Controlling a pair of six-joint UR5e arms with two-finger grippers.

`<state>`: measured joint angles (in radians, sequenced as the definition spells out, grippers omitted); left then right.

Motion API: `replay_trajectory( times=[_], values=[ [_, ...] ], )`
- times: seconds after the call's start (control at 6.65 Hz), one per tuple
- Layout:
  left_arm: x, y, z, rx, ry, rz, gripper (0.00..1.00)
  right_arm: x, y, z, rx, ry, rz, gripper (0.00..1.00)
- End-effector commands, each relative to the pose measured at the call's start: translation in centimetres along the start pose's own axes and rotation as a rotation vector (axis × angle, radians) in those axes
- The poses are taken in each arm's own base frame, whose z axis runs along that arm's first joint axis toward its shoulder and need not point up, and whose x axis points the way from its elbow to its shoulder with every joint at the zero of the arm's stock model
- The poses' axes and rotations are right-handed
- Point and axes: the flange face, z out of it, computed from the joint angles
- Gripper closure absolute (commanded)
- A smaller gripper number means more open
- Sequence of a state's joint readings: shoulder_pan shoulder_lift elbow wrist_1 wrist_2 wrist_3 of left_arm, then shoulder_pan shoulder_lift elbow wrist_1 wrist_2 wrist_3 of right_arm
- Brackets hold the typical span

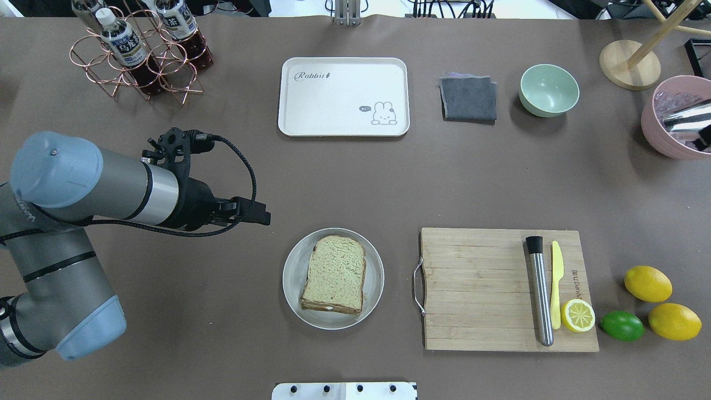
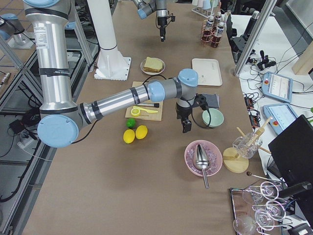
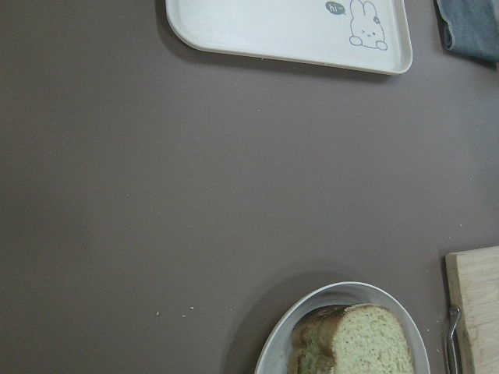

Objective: Make sandwich and place on tray

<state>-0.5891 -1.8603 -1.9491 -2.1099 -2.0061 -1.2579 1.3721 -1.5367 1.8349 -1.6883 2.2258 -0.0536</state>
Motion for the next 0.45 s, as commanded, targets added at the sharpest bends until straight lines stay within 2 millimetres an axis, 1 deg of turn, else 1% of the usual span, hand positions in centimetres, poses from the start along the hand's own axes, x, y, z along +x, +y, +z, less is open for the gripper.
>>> replay_trajectory(
  times=[0.0, 0.15, 0.3],
  values=[
    [-1.6, 1.4, 1.7, -0.033, -0.039, -0.013, 0.02, 12.0, 7.8, 2.1, -0.046, -0.008, 0.052, 0.0],
    [-3.8, 2.2, 2.1, -0.037, -0.076, -0.025, 0.02, 13.0, 8.2, 1.5, -0.044, 0.005, 0.07, 0.0],
    [-3.9, 2.8, 3.2, -0.052, -0.086, -0.023, 0.02, 13.1, 8.7, 1.8, -0.046, 0.002, 0.07, 0.0]
  ],
)
